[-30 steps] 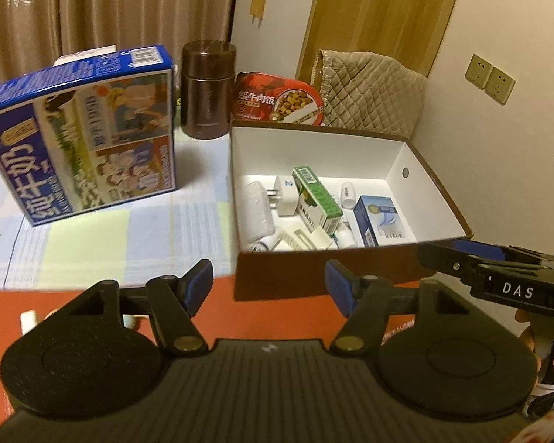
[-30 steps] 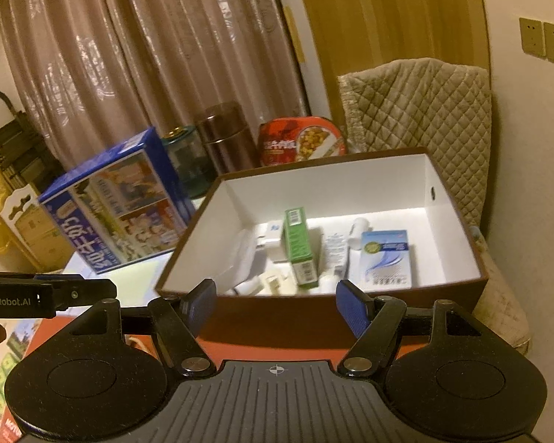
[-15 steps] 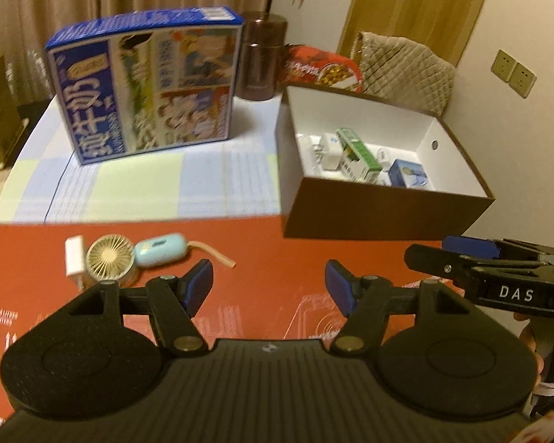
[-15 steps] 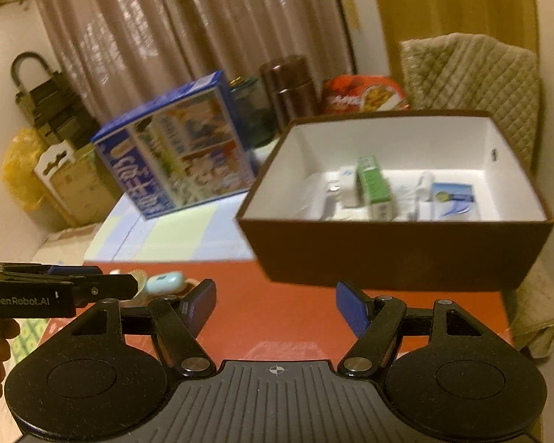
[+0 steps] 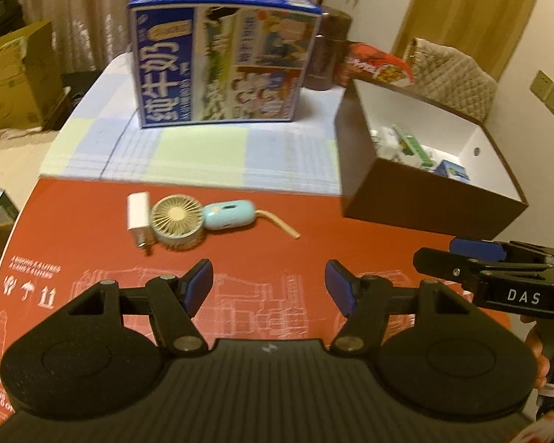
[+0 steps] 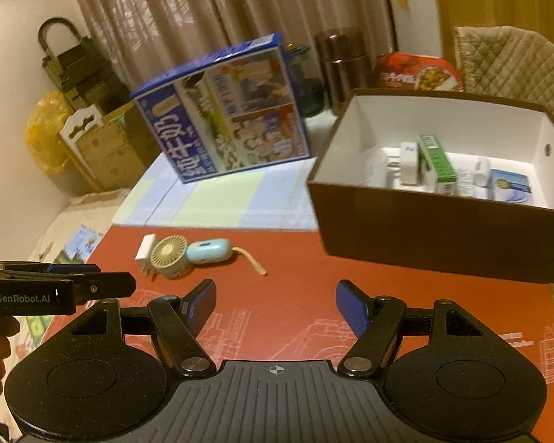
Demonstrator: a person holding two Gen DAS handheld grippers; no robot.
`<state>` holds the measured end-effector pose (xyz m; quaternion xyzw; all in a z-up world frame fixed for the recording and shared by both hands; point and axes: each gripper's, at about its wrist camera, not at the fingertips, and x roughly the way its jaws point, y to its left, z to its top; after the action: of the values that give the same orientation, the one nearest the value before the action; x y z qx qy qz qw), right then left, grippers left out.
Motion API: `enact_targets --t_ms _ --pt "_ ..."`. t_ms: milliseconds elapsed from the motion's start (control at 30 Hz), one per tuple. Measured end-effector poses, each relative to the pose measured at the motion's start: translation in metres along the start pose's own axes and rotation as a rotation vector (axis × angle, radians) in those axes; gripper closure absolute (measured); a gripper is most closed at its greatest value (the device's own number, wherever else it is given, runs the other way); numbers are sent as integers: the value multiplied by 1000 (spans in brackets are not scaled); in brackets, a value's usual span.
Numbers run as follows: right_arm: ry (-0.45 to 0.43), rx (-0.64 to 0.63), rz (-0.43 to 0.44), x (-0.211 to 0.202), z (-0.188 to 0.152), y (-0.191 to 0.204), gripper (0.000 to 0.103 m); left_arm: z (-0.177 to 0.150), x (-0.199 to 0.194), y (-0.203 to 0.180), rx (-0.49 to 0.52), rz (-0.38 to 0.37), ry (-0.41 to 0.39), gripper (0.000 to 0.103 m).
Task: Organize rigid objects
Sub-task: 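Move both tools back over the plug adapter and fan on the mat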
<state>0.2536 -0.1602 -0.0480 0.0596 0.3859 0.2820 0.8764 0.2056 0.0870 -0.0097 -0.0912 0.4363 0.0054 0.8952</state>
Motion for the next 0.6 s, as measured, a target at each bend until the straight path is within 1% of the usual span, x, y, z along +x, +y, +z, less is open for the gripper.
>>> enact_targets --t_ms 233,467,600 --pt "45 -46 34 28 -1 20 34 -10 6 27 -29 64 9 39" --pt "75 -103 59 59 2 37 34 -12 18 52 -58 106 16 39" --pt "81 -133 57 78 6 44 34 -11 27 64 -72 119 28 39"
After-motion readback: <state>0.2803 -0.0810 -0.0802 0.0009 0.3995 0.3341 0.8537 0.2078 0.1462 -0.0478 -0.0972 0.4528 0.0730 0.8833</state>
